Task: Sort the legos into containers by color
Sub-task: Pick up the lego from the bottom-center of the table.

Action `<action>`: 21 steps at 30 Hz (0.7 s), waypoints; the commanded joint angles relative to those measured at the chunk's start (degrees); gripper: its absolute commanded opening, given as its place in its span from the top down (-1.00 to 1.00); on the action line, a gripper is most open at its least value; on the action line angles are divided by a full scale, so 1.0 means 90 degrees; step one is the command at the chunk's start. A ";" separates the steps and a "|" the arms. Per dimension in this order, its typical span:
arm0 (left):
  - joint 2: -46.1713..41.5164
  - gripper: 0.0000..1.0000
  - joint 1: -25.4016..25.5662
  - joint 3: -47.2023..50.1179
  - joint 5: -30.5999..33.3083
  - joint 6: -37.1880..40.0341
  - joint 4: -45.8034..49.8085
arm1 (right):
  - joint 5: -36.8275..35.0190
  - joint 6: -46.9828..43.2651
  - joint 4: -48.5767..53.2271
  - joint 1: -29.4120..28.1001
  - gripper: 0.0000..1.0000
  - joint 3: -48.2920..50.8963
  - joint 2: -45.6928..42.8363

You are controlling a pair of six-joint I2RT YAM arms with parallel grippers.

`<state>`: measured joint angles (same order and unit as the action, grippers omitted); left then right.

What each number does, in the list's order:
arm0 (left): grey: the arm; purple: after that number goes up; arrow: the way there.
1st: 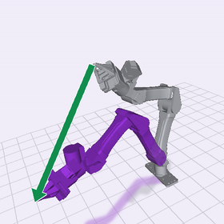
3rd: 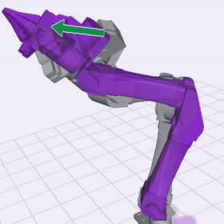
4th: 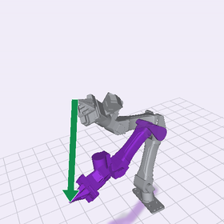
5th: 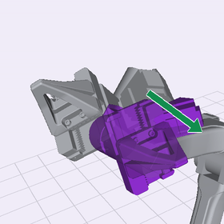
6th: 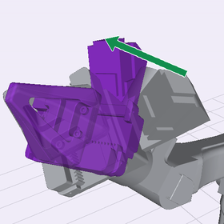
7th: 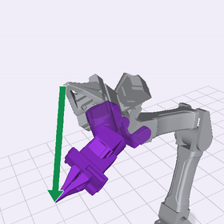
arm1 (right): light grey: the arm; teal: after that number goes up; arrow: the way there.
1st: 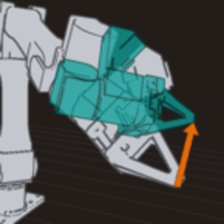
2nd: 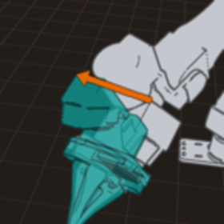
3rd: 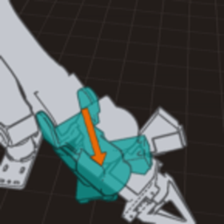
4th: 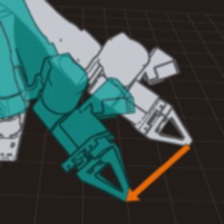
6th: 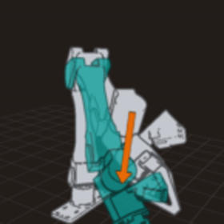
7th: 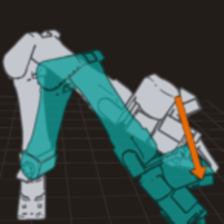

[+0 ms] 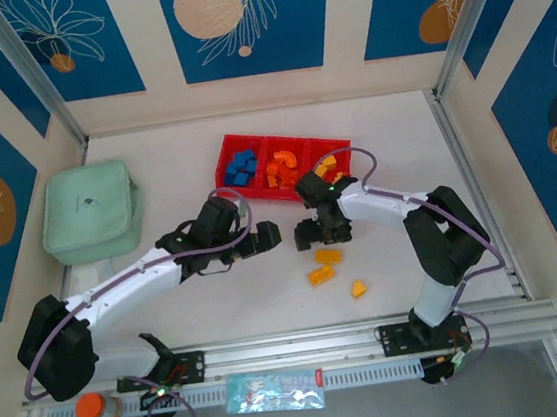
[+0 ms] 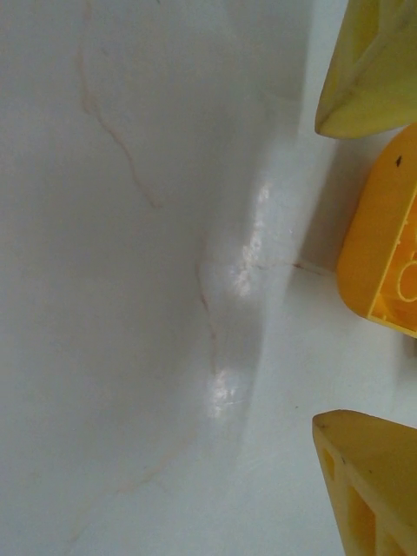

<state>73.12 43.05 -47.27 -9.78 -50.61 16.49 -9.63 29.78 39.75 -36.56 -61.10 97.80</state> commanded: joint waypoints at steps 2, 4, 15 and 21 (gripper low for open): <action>-0.0087 -0.99 0.0065 0.0030 0.0086 -0.0022 -0.0044 | 0.0298 0.0087 -0.0017 -0.0193 -0.65 0.0214 -0.0042; -0.0063 -0.99 0.0062 0.0000 0.0071 -0.0012 -0.0031 | 0.0285 0.0166 0.0021 -0.0268 -0.66 0.0320 -0.0129; -0.0007 -0.99 0.0068 -0.0031 0.0091 0.0027 -0.0030 | -0.0068 0.0586 0.0363 -0.0644 -0.68 0.0449 -0.0213; 0.0100 -0.99 0.0070 -0.0156 0.0013 0.0062 0.0001 | -0.0428 0.0791 0.0644 -0.0502 -0.46 0.0217 0.0018</action>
<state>73.45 43.05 -47.29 -9.78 -50.57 16.47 -11.46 34.81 42.70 -41.76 -57.65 97.14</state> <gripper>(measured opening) 0.994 0.743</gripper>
